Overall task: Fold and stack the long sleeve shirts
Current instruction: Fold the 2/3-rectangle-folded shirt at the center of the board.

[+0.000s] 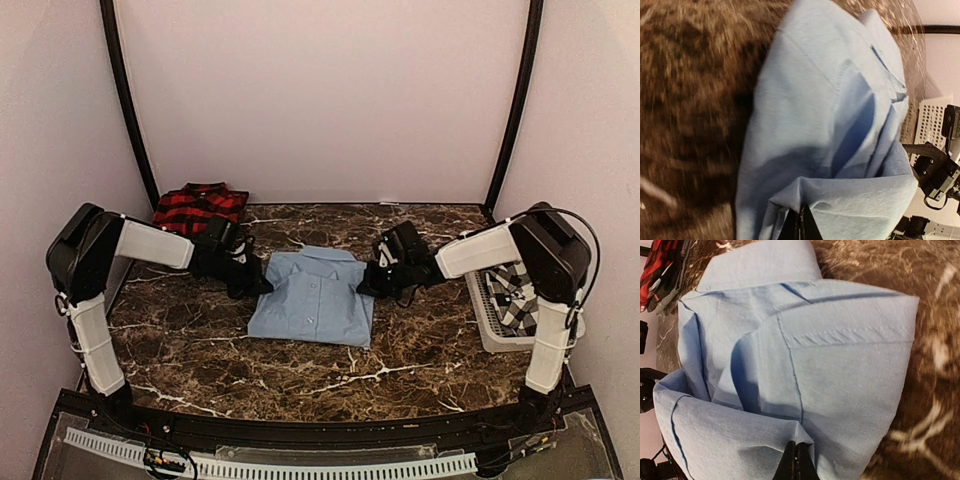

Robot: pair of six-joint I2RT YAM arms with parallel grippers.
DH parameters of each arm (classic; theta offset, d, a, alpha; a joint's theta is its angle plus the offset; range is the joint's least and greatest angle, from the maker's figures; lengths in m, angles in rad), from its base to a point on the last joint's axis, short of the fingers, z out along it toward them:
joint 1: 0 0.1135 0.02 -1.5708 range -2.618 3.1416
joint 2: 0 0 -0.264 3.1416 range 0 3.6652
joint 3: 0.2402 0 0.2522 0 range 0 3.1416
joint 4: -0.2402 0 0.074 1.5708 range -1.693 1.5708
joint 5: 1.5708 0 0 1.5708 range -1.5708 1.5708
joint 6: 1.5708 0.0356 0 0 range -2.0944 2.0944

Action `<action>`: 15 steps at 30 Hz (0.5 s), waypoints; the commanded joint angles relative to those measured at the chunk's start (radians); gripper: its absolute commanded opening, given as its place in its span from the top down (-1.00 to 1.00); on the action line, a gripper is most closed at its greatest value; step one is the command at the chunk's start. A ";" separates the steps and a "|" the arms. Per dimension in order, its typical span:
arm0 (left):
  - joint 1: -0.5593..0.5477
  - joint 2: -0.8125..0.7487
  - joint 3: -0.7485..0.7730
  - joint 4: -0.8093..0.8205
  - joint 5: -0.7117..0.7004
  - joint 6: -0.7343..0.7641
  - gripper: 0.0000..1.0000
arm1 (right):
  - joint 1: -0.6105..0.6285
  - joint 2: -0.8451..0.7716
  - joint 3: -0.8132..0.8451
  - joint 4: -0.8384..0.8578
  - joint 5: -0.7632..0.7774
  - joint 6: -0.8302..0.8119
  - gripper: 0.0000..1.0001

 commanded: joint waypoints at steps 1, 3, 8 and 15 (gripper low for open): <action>-0.064 -0.291 -0.176 0.010 -0.058 -0.057 1.00 | 0.072 -0.205 -0.140 0.053 0.067 0.059 1.00; -0.096 -0.400 -0.239 -0.003 -0.096 -0.079 1.00 | 0.109 -0.297 -0.181 0.040 0.114 0.074 1.00; -0.131 -0.570 -0.294 -0.055 -0.139 -0.083 1.00 | 0.189 -0.465 -0.223 0.006 0.200 0.097 1.00; -0.139 -0.677 -0.263 -0.123 -0.142 -0.048 1.00 | 0.248 -0.583 -0.205 -0.032 0.262 0.063 1.00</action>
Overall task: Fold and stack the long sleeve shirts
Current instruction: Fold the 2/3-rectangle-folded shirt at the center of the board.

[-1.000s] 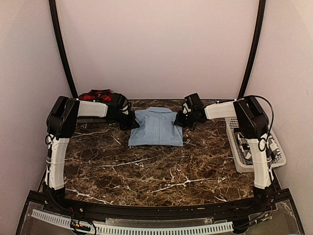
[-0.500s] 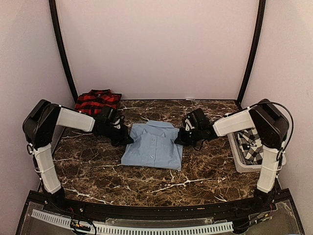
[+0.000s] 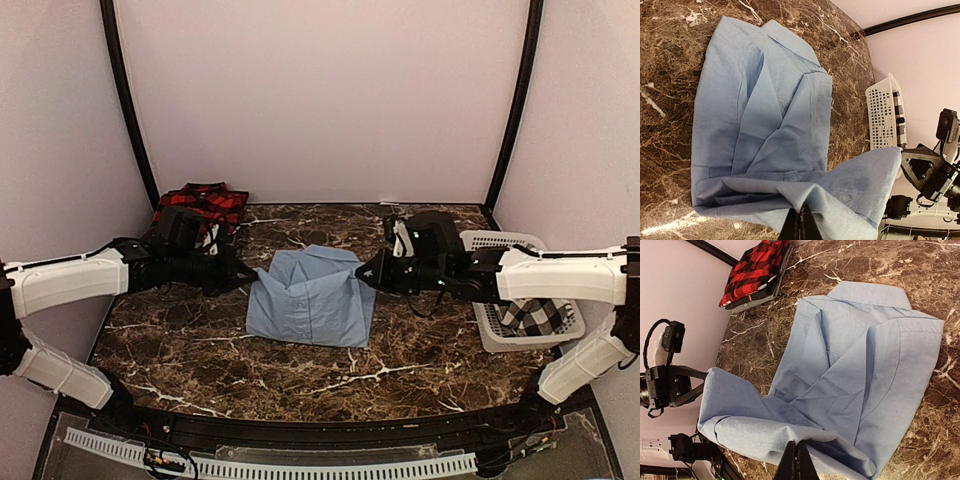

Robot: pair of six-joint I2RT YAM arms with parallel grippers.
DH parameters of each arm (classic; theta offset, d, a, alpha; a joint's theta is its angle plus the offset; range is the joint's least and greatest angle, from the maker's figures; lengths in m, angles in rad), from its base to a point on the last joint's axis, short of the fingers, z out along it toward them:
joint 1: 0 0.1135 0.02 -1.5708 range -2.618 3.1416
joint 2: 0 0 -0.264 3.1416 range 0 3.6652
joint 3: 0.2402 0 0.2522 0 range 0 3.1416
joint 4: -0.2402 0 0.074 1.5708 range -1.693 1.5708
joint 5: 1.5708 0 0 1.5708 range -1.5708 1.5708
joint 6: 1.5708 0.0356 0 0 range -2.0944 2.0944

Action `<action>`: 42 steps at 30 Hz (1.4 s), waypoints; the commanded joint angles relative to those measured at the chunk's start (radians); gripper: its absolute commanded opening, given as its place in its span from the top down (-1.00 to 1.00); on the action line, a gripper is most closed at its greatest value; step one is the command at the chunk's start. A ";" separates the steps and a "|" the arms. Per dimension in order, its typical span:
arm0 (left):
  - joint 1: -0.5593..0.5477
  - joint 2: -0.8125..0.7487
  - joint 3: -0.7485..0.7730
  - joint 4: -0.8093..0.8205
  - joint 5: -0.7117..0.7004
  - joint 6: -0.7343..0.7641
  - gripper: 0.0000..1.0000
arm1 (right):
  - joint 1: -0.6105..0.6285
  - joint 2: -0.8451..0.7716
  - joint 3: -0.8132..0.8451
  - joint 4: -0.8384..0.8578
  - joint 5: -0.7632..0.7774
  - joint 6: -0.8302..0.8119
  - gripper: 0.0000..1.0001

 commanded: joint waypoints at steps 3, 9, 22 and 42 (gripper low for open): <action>-0.007 -0.073 0.035 -0.069 -0.018 0.036 1.00 | 0.025 -0.071 0.013 -0.004 0.068 -0.033 1.00; -0.006 -0.081 0.095 -0.097 -0.017 0.054 1.00 | 0.033 -0.097 0.034 -0.002 0.072 -0.058 1.00; -0.007 -0.021 0.225 -0.125 -0.009 0.089 1.00 | 0.033 -0.121 0.097 -0.053 0.119 -0.092 1.00; 0.091 0.325 0.479 -0.071 0.001 0.177 1.00 | -0.187 0.070 0.164 -0.018 0.038 -0.160 1.00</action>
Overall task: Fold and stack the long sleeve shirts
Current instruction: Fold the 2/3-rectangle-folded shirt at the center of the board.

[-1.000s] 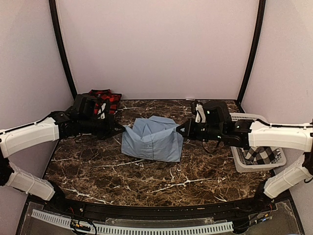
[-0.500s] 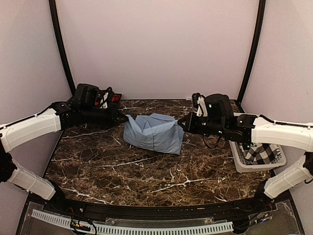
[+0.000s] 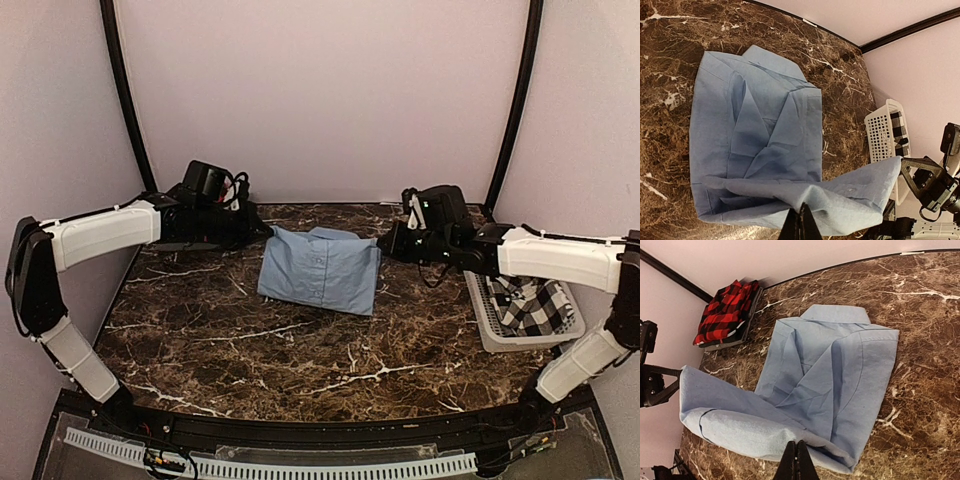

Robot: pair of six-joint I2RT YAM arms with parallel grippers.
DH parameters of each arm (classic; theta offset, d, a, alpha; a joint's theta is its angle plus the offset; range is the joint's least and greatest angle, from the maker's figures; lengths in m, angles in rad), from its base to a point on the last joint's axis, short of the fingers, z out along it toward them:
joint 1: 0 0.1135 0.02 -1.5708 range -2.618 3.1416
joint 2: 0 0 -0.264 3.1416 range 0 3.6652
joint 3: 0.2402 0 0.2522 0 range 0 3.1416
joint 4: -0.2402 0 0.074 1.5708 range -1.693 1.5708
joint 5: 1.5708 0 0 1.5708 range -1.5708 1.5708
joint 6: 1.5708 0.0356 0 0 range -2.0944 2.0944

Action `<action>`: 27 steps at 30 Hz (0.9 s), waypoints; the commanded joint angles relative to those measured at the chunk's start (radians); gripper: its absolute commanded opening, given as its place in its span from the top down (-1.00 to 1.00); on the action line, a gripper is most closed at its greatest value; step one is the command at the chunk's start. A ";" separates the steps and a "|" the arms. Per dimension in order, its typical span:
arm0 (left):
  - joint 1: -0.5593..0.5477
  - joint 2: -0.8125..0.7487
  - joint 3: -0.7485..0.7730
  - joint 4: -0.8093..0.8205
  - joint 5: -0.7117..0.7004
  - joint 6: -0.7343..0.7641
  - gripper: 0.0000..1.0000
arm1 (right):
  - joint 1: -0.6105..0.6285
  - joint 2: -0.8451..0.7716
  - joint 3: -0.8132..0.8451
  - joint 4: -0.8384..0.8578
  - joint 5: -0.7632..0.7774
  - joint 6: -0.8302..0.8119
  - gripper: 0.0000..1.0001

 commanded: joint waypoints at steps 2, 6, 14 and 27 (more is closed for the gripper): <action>0.060 0.101 0.109 0.062 0.028 0.048 1.00 | -0.094 0.122 0.103 0.065 -0.088 -0.053 1.00; 0.109 0.234 0.226 0.107 0.058 0.074 1.00 | -0.174 0.281 0.234 0.101 -0.137 -0.088 1.00; 0.153 0.666 0.690 0.102 0.158 0.103 1.00 | -0.314 0.641 0.516 0.072 -0.223 -0.086 1.00; 0.155 0.998 0.963 0.104 0.153 0.011 1.00 | -0.360 0.881 0.718 -0.007 -0.273 -0.056 1.00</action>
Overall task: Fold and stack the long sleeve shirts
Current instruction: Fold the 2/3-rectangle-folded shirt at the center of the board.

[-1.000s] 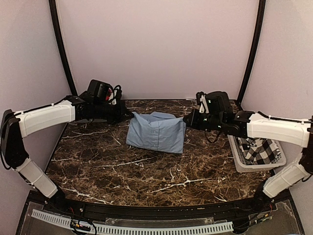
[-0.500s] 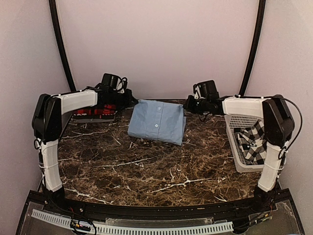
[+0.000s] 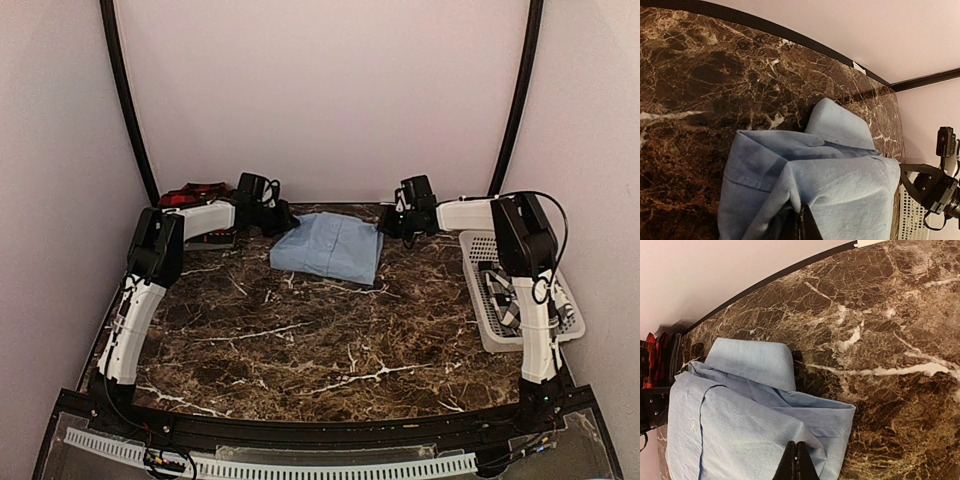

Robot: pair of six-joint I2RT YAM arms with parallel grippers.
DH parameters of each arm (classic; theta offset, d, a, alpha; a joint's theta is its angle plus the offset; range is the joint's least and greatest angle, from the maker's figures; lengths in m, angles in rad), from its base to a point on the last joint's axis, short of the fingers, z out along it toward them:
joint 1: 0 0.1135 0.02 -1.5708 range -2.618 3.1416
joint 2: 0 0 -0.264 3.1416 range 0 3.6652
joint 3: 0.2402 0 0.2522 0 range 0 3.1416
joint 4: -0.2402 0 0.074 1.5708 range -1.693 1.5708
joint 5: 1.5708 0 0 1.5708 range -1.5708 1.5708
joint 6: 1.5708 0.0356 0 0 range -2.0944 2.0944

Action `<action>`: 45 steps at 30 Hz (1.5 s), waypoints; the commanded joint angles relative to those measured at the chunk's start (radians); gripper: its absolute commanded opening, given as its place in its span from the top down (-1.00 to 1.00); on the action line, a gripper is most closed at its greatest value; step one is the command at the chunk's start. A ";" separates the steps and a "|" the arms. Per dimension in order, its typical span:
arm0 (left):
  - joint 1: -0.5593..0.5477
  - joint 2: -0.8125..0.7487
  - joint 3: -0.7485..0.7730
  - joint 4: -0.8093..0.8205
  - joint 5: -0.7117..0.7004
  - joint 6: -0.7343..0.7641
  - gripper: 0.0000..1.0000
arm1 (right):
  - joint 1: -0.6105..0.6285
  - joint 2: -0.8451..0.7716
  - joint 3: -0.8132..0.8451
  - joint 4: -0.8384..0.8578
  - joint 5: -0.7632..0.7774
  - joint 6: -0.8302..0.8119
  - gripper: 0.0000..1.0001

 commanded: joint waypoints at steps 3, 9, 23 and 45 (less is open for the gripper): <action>-0.001 0.027 0.050 0.010 0.020 -0.030 1.00 | -0.007 0.062 0.053 -0.018 -0.024 0.036 1.00; -0.022 -0.013 -0.099 -0.013 0.006 -0.053 1.00 | 0.005 0.099 0.067 -0.070 -0.054 0.028 1.00; -0.101 -0.687 -1.044 0.285 -0.144 -0.203 1.00 | 0.166 -0.180 -0.377 -0.010 -0.080 0.019 1.00; -0.017 -0.658 -0.946 0.266 -0.215 -0.031 1.00 | 0.083 -0.153 -0.178 0.018 -0.079 -0.086 1.00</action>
